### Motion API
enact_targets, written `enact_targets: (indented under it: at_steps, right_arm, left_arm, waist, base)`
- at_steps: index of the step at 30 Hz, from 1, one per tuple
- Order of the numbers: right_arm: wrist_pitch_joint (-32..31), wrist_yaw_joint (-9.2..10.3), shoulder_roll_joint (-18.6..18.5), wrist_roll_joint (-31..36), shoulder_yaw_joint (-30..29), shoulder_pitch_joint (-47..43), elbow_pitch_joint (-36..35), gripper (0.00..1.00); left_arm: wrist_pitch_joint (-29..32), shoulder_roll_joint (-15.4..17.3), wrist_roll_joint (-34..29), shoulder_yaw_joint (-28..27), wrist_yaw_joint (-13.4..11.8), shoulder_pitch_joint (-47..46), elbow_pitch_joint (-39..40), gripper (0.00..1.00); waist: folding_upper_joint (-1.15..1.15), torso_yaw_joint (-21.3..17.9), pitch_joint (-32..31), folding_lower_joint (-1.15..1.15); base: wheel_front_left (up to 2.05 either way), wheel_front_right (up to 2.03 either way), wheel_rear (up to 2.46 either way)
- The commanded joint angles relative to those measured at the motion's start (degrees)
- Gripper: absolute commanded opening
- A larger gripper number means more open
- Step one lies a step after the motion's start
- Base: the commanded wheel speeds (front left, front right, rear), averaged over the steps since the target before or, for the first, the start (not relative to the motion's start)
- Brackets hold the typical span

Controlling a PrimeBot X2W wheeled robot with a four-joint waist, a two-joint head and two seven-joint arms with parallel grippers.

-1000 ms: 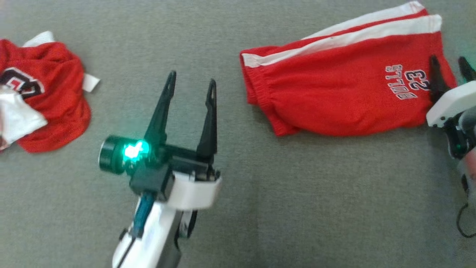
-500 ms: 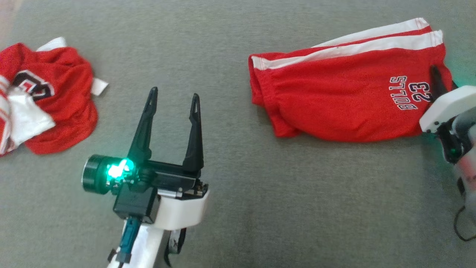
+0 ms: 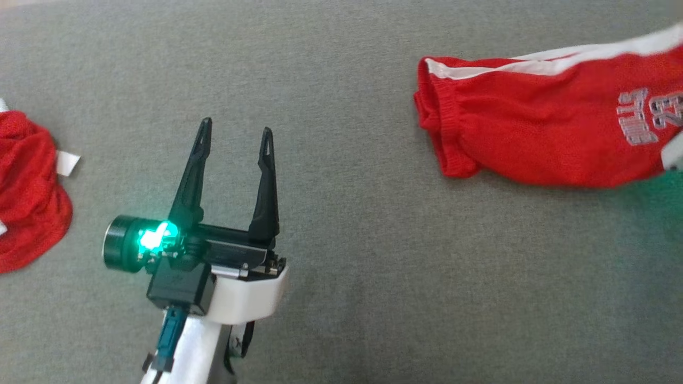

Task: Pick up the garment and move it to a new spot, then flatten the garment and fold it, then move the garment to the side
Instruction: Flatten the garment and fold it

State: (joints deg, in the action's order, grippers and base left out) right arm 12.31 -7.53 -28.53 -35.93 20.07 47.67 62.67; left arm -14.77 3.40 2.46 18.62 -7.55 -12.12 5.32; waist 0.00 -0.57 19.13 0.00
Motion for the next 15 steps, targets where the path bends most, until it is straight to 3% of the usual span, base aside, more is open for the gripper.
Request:
enact_targets:
  at_steps: [1, 9, 15]
  right_arm:
    - [1.05, 0.04, -0.87, -0.30, 0.77, 1.27, -2.16, 0.00]
    - [0.22, 0.04, 3.43, -1.19, 5.14, 1.65, -16.75, 0.00]
    - [-6.34, 0.04, 6.43, -0.91, 11.82, -4.00, -29.41, 0.00]
  left_arm:
    - [-0.22, 0.60, -0.36, -1.92, 0.03, -1.53, 1.53, 1.00]
    - [-0.23, 0.28, -0.01, -1.82, 1.22, -0.97, 0.60, 1.00]
    - [-0.23, -0.08, 0.73, -1.85, 1.20, -0.44, 0.37, 1.00]
  waist:
    - [0.00, -0.20, -0.10, 0.00]
    - [0.00, 0.94, -1.15, 0.00]
    - [0.00, 4.14, -1.69, 0.00]
  base:
    - [0.00, 0.00, 0.00]
    - [0.00, 0.00, 0.00]
    - [0.00, 0.00, 0.00]
